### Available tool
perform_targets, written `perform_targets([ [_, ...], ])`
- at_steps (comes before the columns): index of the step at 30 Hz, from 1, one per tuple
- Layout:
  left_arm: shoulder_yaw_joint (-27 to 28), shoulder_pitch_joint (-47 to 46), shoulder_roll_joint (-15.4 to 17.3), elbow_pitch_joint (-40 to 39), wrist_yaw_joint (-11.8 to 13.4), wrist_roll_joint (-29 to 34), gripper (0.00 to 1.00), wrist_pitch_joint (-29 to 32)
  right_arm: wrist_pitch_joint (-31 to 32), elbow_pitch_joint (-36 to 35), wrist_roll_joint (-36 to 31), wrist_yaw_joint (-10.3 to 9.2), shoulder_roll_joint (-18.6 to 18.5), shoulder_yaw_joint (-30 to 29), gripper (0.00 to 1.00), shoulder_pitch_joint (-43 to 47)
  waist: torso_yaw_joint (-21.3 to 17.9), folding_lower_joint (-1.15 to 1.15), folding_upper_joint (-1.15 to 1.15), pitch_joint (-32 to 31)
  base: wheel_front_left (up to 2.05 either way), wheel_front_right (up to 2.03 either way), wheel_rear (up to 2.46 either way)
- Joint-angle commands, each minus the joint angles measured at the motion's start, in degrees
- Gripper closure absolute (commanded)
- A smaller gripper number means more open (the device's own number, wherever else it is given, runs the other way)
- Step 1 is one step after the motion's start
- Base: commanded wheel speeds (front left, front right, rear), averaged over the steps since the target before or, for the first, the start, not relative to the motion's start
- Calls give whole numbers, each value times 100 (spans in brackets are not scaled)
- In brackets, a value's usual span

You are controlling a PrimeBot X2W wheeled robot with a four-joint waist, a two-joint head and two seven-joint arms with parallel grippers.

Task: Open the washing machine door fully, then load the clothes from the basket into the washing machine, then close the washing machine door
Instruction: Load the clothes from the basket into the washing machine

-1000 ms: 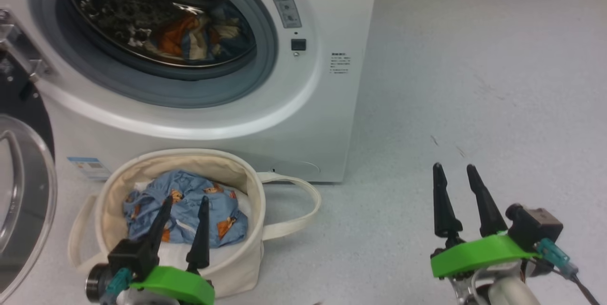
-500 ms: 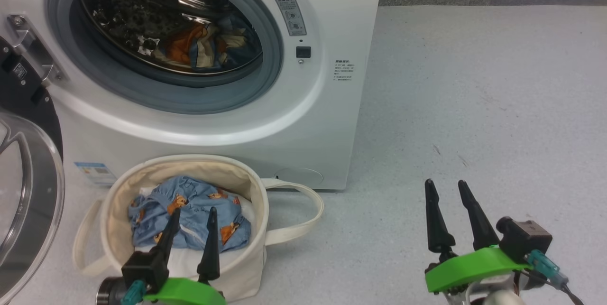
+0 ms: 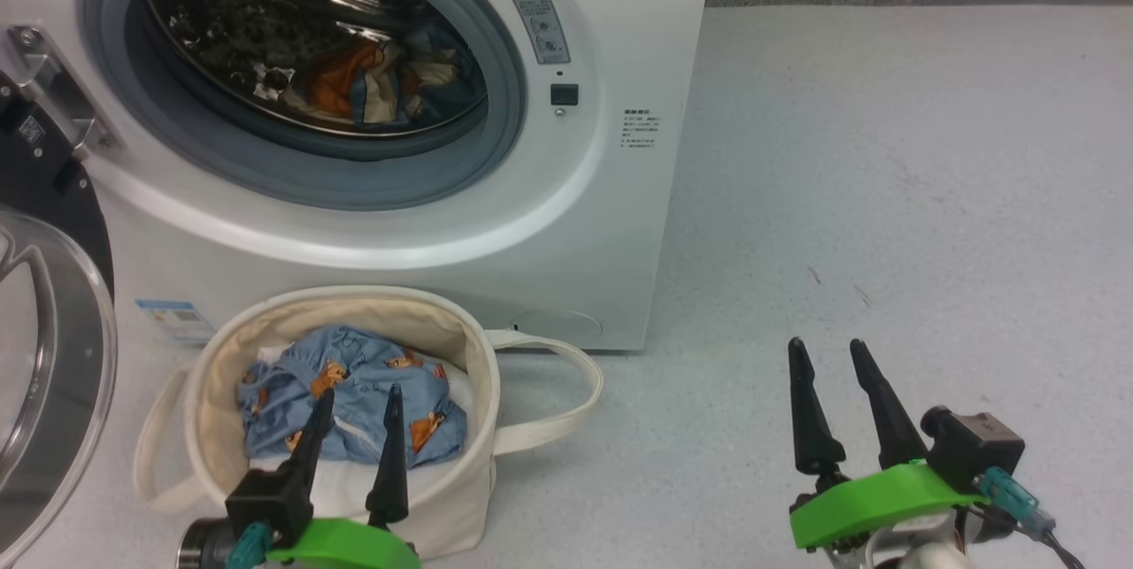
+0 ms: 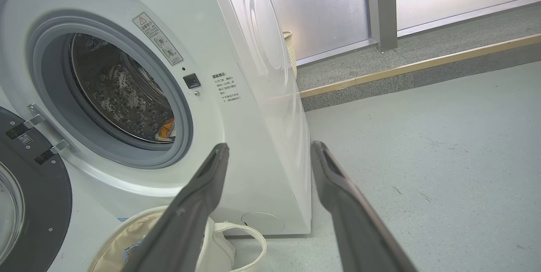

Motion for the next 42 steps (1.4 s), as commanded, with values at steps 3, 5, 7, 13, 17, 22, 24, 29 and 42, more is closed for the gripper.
perform_targets([
  [3, 170, -210, 67, -129, 34, -53, 0, -27, -70, -187, -22, 1, 13, 119, 0, -132, 9, 0, 0, 87, 0, 0, 0],
  [5, 172, -225, 67, -112, 36, -65, 0, -27, -70, -185, -14, 1, 13, 119, 0, -143, 11, 0, 0, 114, 0, 0, 0],
  [7, 172, -232, 67, -105, 38, -66, 0, -27, -70, -186, -8, 1, 13, 119, 0, -148, 11, 0, 0, 126, 0, 0, 0],
  [13, 149, -288, 67, -72, 40, -84, 0, -27, -70, -194, -12, 1, 13, 111, 0, -189, 9, 0, 0, 198, 0, 0, 0],
  [17, 125, -289, 67, -40, 43, -96, 0, -27, -70, -184, -20, 1, 13, 92, 0, -189, -1, 0, 0, 195, 0, 0, 0],
  [22, 84, -282, 67, -19, 66, -135, 0, -27, -70, -169, -36, 1, 13, 94, 0, -174, -1, 0, 0, 192, 0, 0, 0],
  [24, 64, -289, 67, -19, 74, -155, 0, -27, -70, -175, -43, 1, 13, 88, 0, -181, 3, 0, 0, 200, 0, 0, 0],
  [29, 43, -300, 67, -13, 102, -174, 0, -27, -70, -181, -60, 1, 13, 87, 0, -190, 19, 0, 0, 203, 0, 0, 0],
  [42, -123, -452, 66, 361, 150, -287, 0, -27, -70, -250, -196, 1, 13, 68, 0, -271, 20, 0, 0, 448, 0, 0, 0],
])
